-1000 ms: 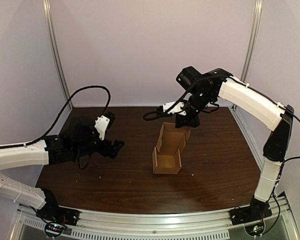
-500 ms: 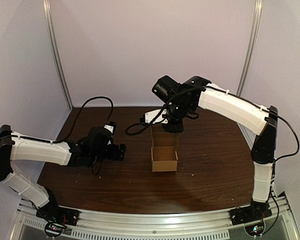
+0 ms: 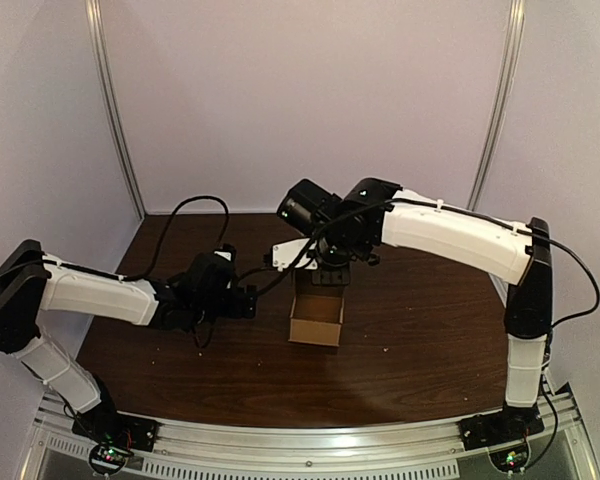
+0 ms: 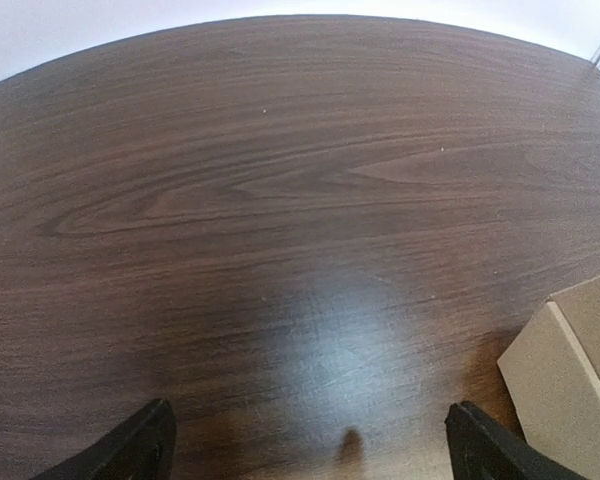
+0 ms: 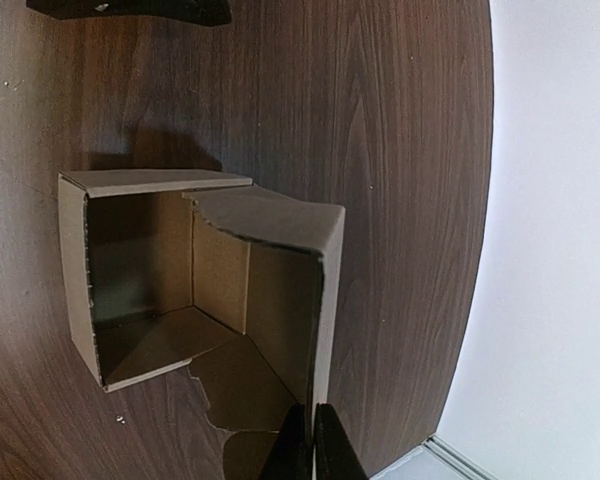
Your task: Fold the paper box
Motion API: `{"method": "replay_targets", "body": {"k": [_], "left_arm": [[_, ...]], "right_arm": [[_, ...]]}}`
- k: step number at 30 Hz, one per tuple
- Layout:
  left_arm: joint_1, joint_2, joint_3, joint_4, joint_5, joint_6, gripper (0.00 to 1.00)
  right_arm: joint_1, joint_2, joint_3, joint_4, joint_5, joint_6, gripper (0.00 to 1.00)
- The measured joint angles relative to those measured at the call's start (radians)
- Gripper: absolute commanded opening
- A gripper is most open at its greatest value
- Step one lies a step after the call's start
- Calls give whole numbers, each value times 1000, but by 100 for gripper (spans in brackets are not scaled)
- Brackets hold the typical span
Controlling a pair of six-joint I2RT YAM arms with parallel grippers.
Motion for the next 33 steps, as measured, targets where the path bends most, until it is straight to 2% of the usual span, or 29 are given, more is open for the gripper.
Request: {"method": "replay_targets", "body": {"k": [4,9,16,20,29,32,33], "left_arm": [[9,0,-1,-3,0,-21,97],[19,0,-18,-5,-1,-40,97],[22,0,-38,-20,-2,-48,97],[24,1,-37,-36,-2,-43,97],[25,-44,-37,-25,19,51,97],[25,-98,-34,-4,74,95,97],[26,-117,-34,10,102,114,94]], "right_arm": [[43,-11,-46,15,36,37,7],[101,-14,-113,29,75,73,16],[126,-14,-114,10,90,107,44],[125,-26,-105,-11,85,120,55],[100,-46,-61,-54,9,165,66],[69,-49,-52,-55,-24,170,66],[54,-50,-47,-54,-39,172,65]]}}
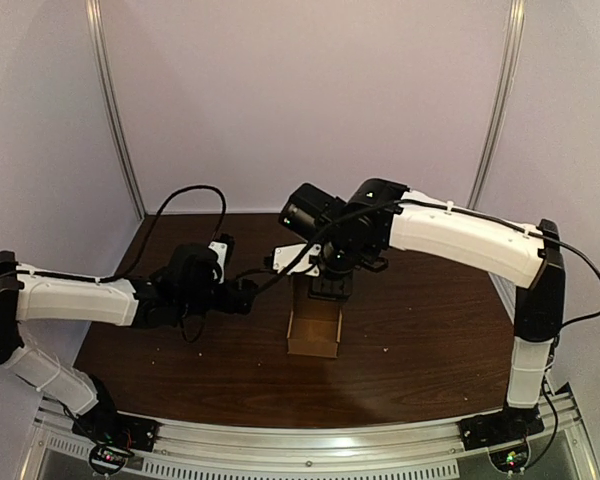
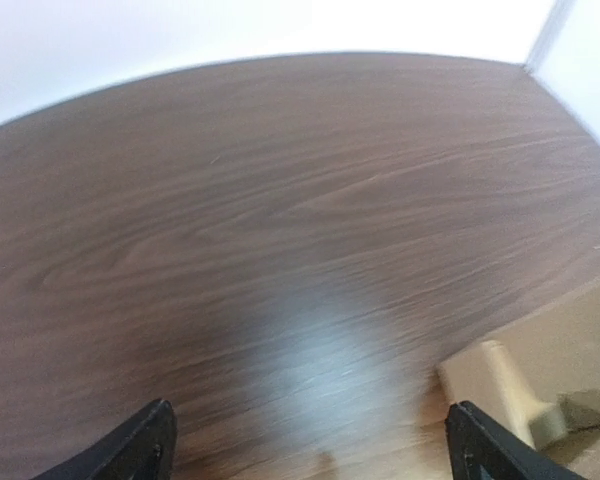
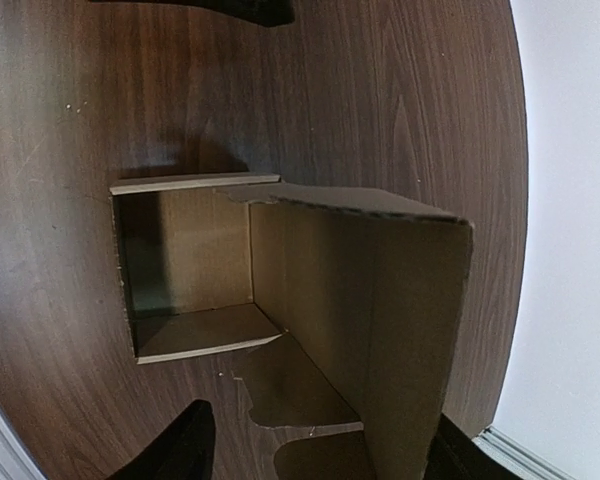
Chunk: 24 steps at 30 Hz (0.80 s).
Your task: Fold the paper box
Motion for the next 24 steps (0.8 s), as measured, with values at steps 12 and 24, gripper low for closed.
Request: {"method": "replay_targets", "body": {"k": [12,24], "left_arm": [[-16,-101,3,171,319,175,69],[-64,-29,6,319,405,157,53]], "right_arm": [[-124,-8,17,13,-153,39,51],[-119,-11,17,18,-201,65,54]]}}
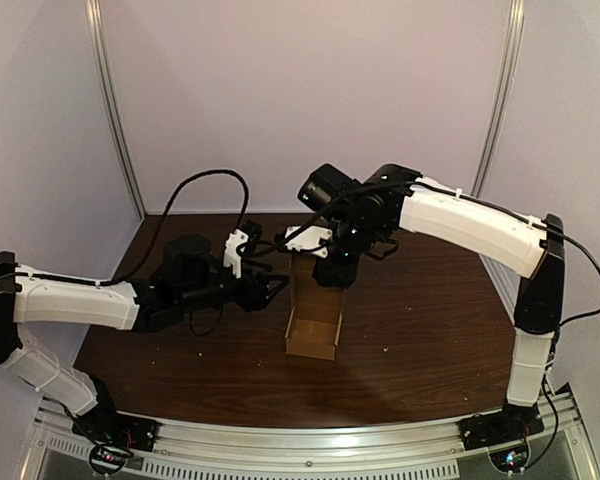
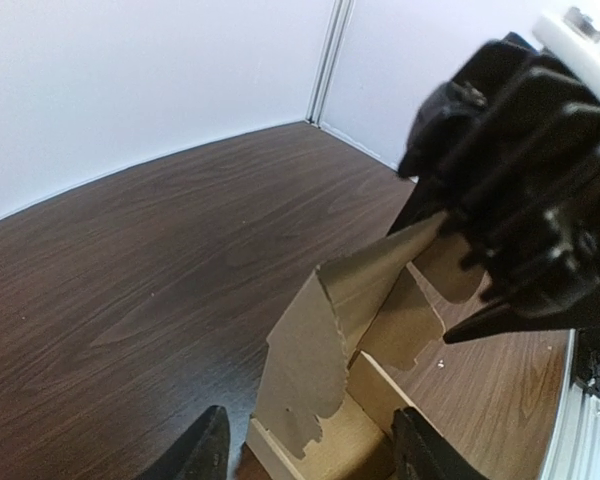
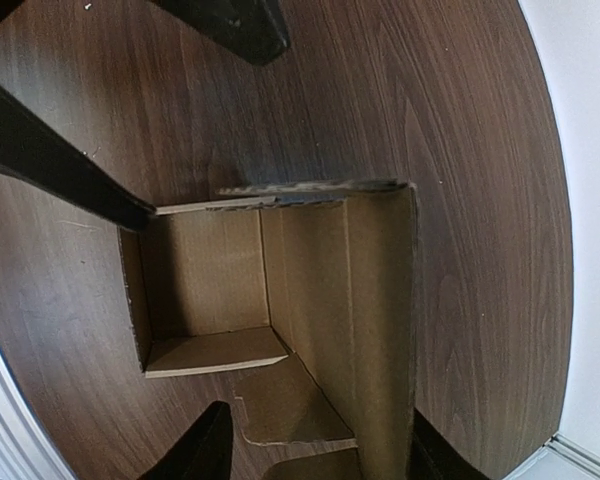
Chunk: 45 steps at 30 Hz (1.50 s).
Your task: Fold the paper box
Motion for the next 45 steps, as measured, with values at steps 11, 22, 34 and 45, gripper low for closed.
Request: {"method": "replay_targets", "body": {"k": [11,22,34,45], "left_arm": [[-31,89,49,88,-92,-4,28],[-32,142,89,121,-91,-3,11],[-54,145,66,142,-101,-39,7],[-92,117,-21,150,-151,-37,6]], "right_arm": [[0,-12,0,2,-31,37,57],[-27,-33,0,-8,-122,41,63],[-145,-275,-94,-74,-331,-85,72],[-170,-360,-527,121,-364,-225,74]]}}
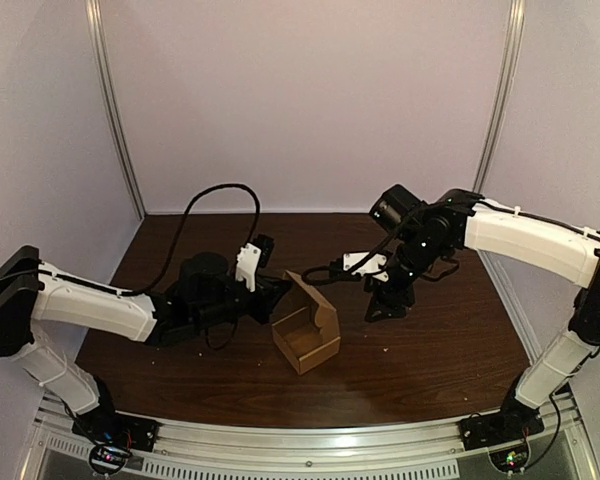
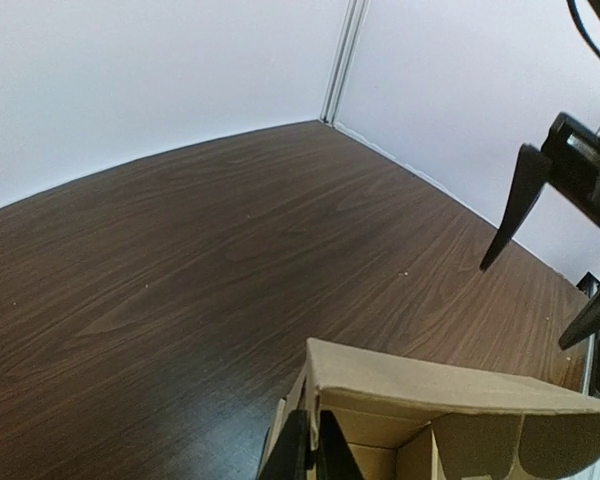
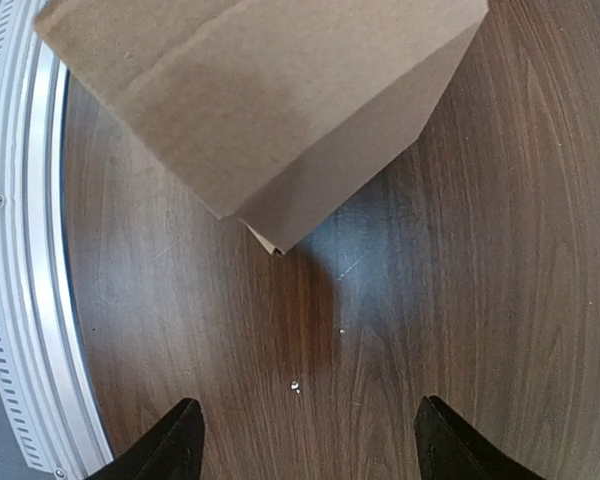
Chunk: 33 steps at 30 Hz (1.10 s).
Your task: Fold the paper box
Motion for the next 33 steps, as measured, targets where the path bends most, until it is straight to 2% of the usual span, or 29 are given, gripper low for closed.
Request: {"method": "replay_targets", "body": {"k": [11,21,33], "left_arm": [[0,-46,-24,-18,-22,27,5],[0,-76,-93,-23,-27,4,5],[0,-92,-100,-33,-32,-27,4]], "right_arm": [[92,23,-67,193,-35,69,71],[104,104,-70,283,-36,119,67],[134,146,-82,343,-1,185,51]]}}
